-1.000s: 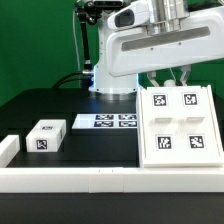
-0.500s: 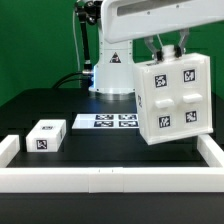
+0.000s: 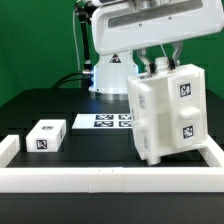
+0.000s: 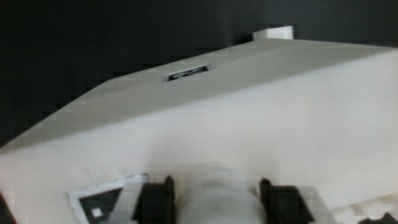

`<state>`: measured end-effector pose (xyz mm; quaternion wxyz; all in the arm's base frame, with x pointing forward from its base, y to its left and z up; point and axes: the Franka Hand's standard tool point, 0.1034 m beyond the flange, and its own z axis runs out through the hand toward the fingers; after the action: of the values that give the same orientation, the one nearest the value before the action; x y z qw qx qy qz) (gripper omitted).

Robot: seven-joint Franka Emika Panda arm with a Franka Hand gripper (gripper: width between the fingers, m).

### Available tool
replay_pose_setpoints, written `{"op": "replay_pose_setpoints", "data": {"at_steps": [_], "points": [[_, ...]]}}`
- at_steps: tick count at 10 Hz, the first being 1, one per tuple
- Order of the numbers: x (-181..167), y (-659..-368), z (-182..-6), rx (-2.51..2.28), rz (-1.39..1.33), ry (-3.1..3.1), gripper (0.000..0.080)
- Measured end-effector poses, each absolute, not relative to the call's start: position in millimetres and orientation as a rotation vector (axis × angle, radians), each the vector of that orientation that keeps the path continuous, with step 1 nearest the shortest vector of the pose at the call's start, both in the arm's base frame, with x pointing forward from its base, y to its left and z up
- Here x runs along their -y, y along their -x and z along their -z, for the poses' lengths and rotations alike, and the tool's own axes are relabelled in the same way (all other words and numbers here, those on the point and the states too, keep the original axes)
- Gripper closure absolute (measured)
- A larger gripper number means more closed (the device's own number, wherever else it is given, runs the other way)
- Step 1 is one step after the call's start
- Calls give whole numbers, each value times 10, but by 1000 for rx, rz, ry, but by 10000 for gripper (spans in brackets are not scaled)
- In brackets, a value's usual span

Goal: Assemble cabinet

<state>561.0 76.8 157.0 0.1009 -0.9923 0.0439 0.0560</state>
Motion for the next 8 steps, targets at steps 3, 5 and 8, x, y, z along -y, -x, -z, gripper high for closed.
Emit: {"op": "replay_pose_setpoints", "data": {"at_steps": [3, 5, 8], "points": [[-637, -5750, -1540, -148, -165, 2927, 577], [-658, -5734, -1519, -145, -170, 2928, 578], [-656, -5737, -1450, -198, -187, 2926, 578]]}}
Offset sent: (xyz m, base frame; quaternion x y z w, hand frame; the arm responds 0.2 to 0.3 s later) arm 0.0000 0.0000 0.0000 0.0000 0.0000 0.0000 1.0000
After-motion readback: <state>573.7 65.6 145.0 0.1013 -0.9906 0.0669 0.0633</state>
